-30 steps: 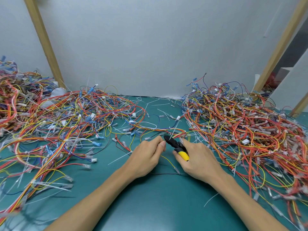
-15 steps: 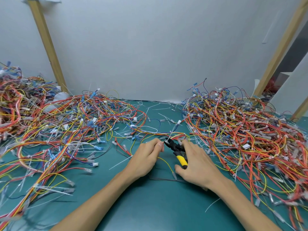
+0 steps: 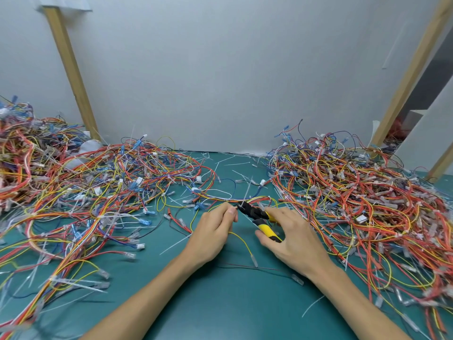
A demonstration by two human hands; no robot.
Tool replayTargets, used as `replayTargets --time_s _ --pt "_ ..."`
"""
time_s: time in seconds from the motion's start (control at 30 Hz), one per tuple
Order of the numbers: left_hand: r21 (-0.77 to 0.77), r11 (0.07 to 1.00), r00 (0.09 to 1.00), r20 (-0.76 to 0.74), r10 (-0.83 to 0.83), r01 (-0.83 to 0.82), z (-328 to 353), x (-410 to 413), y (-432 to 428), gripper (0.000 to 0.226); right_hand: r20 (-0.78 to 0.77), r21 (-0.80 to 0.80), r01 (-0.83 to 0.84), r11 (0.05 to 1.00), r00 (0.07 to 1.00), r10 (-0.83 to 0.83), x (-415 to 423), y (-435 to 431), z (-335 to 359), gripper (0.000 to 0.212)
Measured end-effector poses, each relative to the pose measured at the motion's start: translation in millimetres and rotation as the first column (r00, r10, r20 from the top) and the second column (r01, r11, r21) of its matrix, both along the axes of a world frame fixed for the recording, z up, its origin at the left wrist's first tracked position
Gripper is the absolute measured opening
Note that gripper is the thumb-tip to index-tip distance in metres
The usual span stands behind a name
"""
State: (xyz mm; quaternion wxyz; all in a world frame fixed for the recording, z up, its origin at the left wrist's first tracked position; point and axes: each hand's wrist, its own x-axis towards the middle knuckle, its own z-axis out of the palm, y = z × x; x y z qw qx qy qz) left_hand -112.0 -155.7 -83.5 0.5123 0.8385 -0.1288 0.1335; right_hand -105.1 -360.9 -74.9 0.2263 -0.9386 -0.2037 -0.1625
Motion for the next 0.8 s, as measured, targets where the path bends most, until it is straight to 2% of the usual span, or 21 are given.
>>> replayTargets --time_s 0.13,0.27,0.37,0.5,0.8 --pt "0.016 1.000 1.000 0.016 0.007 -0.007 -0.7 0.4 -0.1 0.031 0.055 -0.071 0.065 0.995 0.997 -0.062 -0.5 1.3 2.7 0.051" --pt "0.044 0.999 0.999 0.029 0.026 -0.027 -1.0 0.0 -0.2 0.032 0.123 -0.050 0.107 0.993 0.987 -0.100 -2.1 3.0 2.2 0.042" --pt "0.058 0.998 0.998 0.044 0.033 -0.036 -1.8 -0.1 0.1 0.032 0.094 -0.013 0.130 0.991 0.987 -0.128 -0.6 0.4 3.3 0.038" --pt "0.110 0.994 0.999 0.046 0.016 -0.021 -3.3 0.3 -0.8 0.032 0.060 -0.133 0.132 0.982 0.990 -0.125 2.9 -8.8 6.9 0.034" --pt "0.131 0.991 0.998 0.057 0.006 -0.013 -2.6 -1.2 -1.2 0.032 0.062 -0.213 0.141 0.967 0.989 -0.131 2.2 -8.7 8.7 0.033"
